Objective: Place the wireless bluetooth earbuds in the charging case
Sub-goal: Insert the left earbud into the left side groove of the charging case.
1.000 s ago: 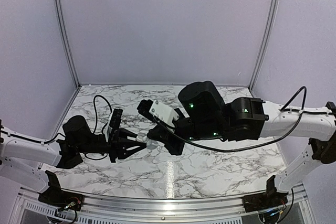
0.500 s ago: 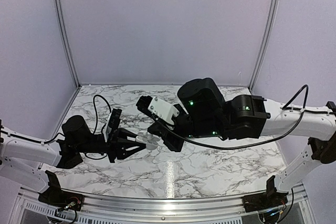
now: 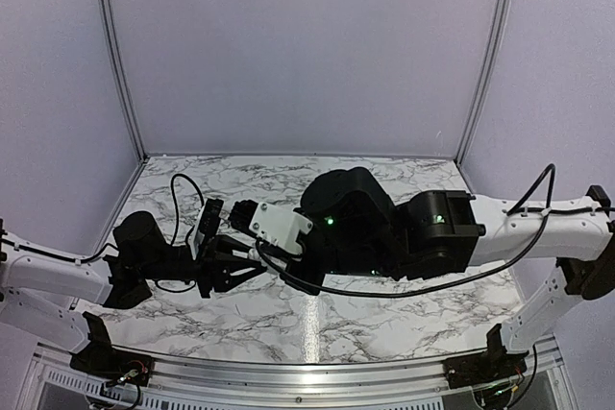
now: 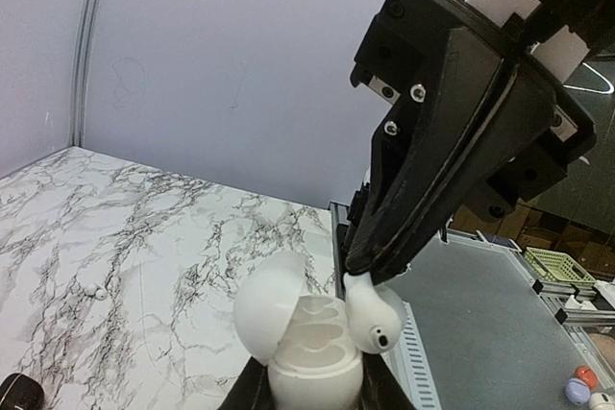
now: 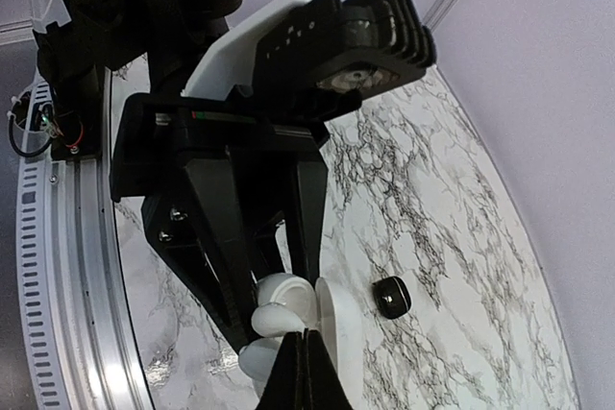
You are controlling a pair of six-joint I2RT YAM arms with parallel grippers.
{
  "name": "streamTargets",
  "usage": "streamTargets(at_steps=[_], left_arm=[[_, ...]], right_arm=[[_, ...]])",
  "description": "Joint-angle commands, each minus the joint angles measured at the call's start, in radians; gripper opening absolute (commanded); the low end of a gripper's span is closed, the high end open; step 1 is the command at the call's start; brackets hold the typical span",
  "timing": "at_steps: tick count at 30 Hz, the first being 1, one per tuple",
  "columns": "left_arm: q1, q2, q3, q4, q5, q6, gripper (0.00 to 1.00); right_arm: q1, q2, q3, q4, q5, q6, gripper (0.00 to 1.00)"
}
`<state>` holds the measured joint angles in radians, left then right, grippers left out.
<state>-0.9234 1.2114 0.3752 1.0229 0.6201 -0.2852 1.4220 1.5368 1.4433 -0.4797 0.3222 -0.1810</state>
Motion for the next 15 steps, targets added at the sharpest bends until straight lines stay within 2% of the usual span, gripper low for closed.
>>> streamTargets(at_steps=[1, 15], left_arm=[[-0.005, -0.012, -0.004, 0.046, 0.004, -0.003, 0.0], [-0.005, -0.021, -0.007, 0.046, -0.001, -0.006, 0.0]], right_arm=[[0.016, 0.006, 0.048, -0.003, 0.083, -0.026, 0.0], [0.03, -0.01, 0.035, 0.05, 0.167, -0.071, 0.0]])
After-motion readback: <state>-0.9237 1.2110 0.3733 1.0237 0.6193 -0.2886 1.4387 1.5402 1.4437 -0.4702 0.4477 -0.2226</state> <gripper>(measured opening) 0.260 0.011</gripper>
